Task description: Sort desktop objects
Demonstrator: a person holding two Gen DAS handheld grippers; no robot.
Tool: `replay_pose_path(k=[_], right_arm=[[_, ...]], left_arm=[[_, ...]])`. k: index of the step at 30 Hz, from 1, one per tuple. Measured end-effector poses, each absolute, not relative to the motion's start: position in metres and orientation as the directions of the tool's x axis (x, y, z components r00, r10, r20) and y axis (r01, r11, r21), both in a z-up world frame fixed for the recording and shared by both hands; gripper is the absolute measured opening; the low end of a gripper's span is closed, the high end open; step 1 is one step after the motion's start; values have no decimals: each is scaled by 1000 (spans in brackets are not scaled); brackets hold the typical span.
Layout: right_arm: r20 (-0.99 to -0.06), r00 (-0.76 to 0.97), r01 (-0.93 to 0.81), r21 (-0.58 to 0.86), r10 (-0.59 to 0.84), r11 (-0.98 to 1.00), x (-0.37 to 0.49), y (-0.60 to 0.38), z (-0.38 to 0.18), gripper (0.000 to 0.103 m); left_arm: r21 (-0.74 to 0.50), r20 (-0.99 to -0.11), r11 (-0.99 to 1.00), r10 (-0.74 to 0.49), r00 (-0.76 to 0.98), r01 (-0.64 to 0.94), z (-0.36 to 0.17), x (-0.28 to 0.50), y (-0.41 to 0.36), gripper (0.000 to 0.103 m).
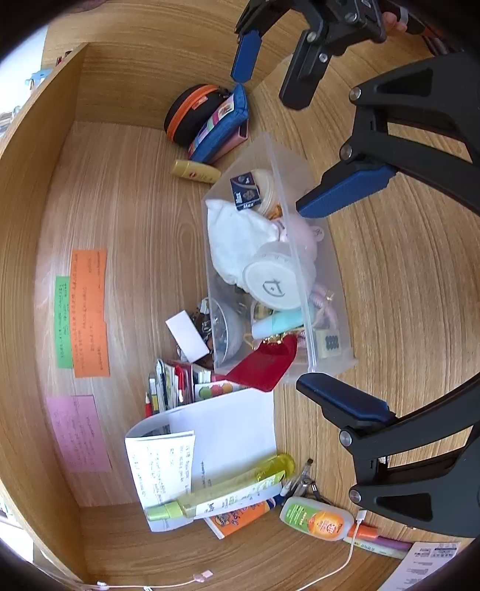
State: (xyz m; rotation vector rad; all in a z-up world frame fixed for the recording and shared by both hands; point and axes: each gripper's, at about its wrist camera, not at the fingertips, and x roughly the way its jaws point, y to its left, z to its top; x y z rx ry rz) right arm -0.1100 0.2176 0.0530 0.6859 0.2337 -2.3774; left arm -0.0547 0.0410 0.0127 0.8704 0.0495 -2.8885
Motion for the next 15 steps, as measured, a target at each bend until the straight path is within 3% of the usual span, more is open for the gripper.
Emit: replay_pose_path(k=[15], right_arm=[[-537, -644, 633, 26, -545, -774, -116, 216, 53, 101]], left_arm=[[9, -516, -993, -102, -851, 114, 19, -51, 44, 87]])
